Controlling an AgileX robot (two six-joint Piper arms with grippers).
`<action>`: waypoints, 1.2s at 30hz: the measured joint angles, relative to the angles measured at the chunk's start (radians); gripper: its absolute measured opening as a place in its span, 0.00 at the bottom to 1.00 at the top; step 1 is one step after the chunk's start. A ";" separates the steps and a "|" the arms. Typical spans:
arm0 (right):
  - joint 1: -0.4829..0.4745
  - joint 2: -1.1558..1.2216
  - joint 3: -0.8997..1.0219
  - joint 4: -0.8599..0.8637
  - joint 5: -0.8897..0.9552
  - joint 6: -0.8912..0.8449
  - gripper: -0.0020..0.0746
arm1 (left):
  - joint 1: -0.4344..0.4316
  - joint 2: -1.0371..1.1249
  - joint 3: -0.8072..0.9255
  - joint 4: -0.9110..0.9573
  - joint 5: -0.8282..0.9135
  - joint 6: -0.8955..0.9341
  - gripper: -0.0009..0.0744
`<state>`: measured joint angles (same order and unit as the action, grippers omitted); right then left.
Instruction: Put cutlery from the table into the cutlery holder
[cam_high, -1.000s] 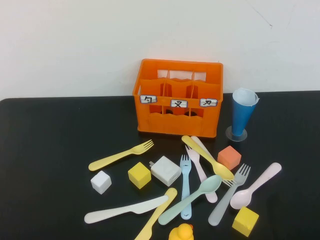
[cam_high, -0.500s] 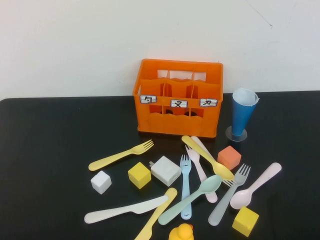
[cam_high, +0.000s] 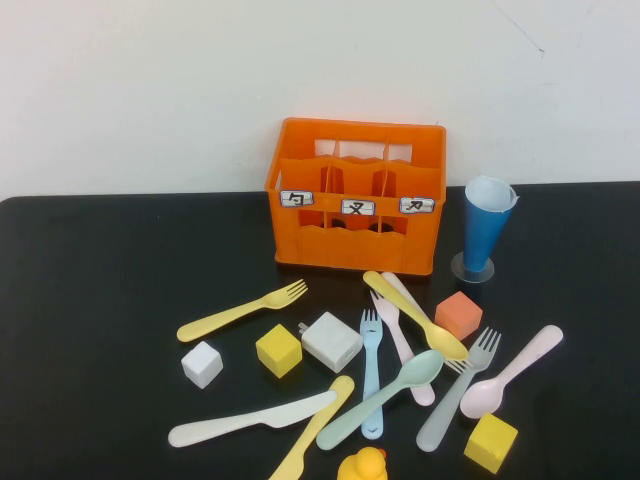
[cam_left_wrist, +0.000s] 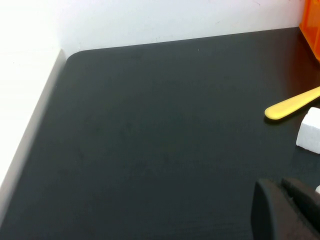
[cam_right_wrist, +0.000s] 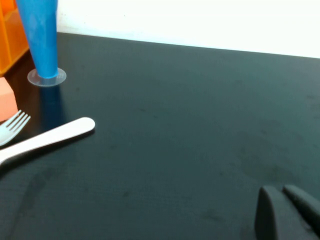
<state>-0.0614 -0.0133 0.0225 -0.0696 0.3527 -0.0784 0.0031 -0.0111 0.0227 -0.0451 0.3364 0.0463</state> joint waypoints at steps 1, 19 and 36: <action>0.000 0.000 0.000 0.000 0.000 0.000 0.02 | 0.000 0.000 0.000 0.005 0.000 0.000 0.01; 0.000 0.000 0.000 0.000 0.000 0.000 0.02 | -0.002 0.000 0.006 -0.902 -0.320 -0.301 0.01; 0.000 0.000 0.000 0.000 0.002 0.000 0.02 | -0.002 0.535 -0.601 -0.410 0.554 0.348 0.01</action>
<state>-0.0614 -0.0133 0.0225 -0.0696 0.3545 -0.0784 0.0015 0.5242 -0.5782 -0.4547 0.8903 0.3945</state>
